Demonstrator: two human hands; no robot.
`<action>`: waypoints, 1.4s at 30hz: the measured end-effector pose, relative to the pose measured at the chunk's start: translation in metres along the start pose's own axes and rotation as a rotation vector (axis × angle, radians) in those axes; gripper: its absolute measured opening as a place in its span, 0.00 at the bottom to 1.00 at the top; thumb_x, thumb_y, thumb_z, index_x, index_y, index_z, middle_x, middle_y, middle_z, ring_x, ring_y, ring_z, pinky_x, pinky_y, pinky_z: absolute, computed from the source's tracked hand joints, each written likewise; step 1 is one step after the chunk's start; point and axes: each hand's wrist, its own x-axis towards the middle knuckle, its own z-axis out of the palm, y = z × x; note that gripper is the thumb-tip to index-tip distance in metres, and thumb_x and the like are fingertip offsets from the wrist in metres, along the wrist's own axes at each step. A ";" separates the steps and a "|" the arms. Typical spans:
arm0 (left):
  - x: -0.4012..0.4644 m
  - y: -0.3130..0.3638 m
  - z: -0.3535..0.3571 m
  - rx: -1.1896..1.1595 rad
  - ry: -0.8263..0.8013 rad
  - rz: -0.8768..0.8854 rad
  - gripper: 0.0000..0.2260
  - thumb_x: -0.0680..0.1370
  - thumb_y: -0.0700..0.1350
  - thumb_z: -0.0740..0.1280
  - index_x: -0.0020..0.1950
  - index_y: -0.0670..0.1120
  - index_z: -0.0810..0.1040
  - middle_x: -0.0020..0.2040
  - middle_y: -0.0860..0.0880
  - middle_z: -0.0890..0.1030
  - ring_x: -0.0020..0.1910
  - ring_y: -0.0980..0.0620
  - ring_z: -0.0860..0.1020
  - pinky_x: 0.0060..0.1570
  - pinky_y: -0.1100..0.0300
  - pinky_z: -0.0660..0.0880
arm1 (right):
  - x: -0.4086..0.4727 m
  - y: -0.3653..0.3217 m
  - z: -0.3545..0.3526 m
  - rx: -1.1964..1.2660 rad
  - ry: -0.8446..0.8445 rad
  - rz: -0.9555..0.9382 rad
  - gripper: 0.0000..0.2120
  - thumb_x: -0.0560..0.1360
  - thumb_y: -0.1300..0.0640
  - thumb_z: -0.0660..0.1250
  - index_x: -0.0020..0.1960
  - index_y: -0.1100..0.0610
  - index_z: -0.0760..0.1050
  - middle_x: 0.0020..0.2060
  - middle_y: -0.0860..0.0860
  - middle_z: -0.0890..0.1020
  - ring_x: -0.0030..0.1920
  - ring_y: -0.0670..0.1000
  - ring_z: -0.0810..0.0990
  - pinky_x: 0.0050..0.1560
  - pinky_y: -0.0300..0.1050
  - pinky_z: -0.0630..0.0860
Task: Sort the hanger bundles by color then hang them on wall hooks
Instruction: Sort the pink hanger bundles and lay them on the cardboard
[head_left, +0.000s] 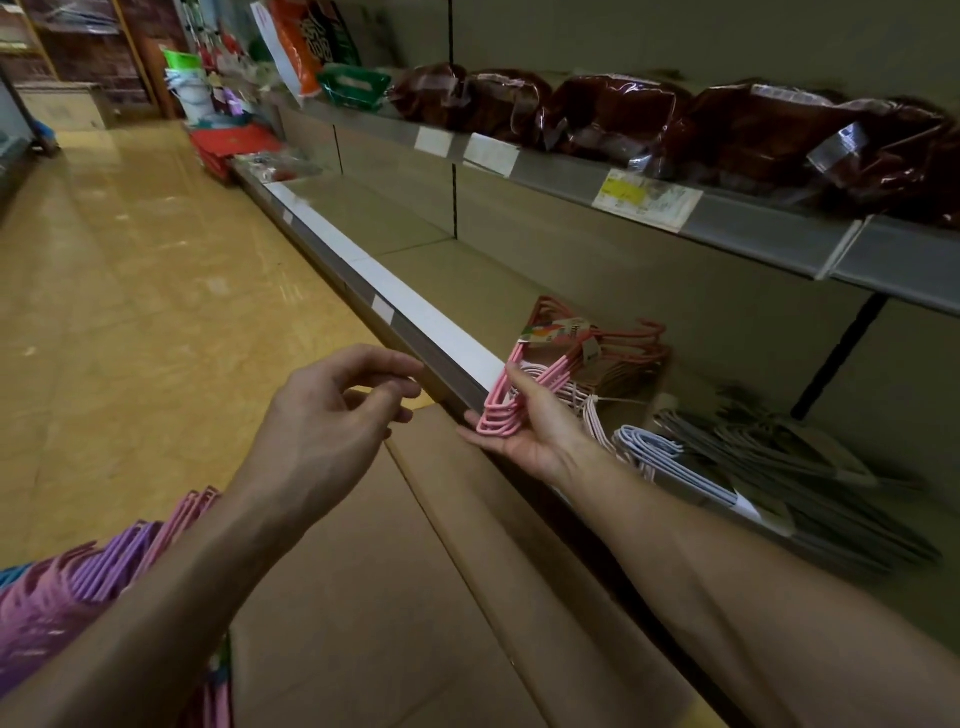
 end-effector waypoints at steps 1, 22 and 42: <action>-0.001 -0.002 -0.002 0.009 -0.007 -0.005 0.09 0.82 0.42 0.63 0.53 0.55 0.81 0.48 0.56 0.83 0.45 0.60 0.82 0.48 0.59 0.80 | 0.001 0.001 0.001 0.037 -0.005 -0.006 0.18 0.75 0.56 0.73 0.60 0.62 0.74 0.59 0.65 0.77 0.57 0.67 0.80 0.52 0.68 0.80; -0.017 -0.001 -0.045 0.113 -0.028 -0.001 0.08 0.82 0.44 0.64 0.55 0.54 0.80 0.49 0.55 0.83 0.46 0.57 0.83 0.46 0.59 0.81 | -0.015 -0.021 -0.008 0.008 -0.028 -0.112 0.17 0.82 0.65 0.60 0.70 0.63 0.66 0.41 0.60 0.77 0.30 0.48 0.73 0.24 0.36 0.67; -0.003 -0.016 -0.075 -0.450 0.173 -0.494 0.15 0.81 0.41 0.66 0.67 0.42 0.73 0.61 0.43 0.78 0.55 0.43 0.81 0.57 0.48 0.78 | -0.087 0.022 -0.007 -0.288 -0.507 0.200 0.12 0.77 0.67 0.65 0.56 0.56 0.68 0.47 0.63 0.80 0.33 0.50 0.75 0.25 0.37 0.70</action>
